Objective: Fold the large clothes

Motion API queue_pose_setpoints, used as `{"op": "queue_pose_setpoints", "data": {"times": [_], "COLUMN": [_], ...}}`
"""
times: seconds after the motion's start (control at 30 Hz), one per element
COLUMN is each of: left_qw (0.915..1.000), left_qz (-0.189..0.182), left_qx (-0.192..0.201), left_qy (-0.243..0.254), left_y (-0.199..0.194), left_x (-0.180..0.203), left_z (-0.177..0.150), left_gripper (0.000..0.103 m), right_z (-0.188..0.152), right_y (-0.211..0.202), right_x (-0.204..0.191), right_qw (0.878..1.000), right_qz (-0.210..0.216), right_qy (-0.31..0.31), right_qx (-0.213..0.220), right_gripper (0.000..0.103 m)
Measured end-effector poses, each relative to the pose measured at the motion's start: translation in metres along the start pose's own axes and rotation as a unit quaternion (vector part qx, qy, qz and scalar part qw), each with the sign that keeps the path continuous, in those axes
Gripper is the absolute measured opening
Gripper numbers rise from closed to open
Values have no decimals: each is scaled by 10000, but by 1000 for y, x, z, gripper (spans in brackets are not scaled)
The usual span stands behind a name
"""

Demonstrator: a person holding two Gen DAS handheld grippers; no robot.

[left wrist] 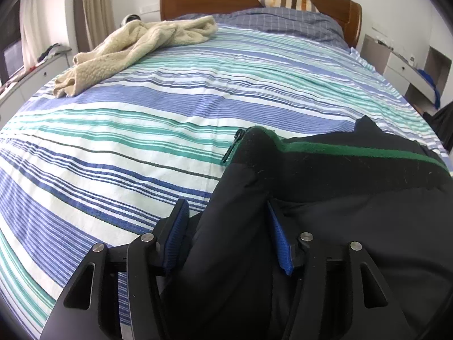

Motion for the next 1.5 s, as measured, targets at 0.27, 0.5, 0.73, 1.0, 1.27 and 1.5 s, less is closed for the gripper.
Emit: {"op": "queue_pose_setpoints", "data": {"times": [0.27, 0.5, 0.73, 1.0, 1.27, 1.5], "left_qw": [9994, 9992, 9951, 9850, 9863, 9808], "left_qz": [4, 64, -459, -994, -1101, -910], "left_qx": [-200, -329, -16, -125, -559, -852], "left_qy": [-278, -197, 877, 1404, 1096, 1500], "left_y": [2, -55, -148, -162, -80, -21], "left_x": [-11, -4, 51, 106, 154, 168], "left_z": [4, -4, -43, -40, 17, -12], "left_gripper": [82, 88, 97, 97, 97, 102], "right_z": [3, 4, 13, 2, -56, -132], "right_y": [1, 0, 0, -102, -157, -181], "right_x": [6, 15, 23, 21, -4, 6], "right_qw": [9996, 9980, 9933, 9924, 9826, 9778], "right_qz": [218, 545, 899, 1218, 1755, 2092], "right_qy": [159, 324, 520, -21, -607, -119], "right_qx": [-29, -70, -514, -175, -21, 13], "right_gripper": [18, 21, 25, 50, 50, 51]}}
Point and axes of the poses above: each gripper's, at about its wrist camera, not at the fingertips, and y roughly the way its jaws point, x to its right, z to its top, the point moved 2 cm from there along y, roughly the way its jaws point, and after that the axes turned 9 degrees about -x, right-handed, at the moved point
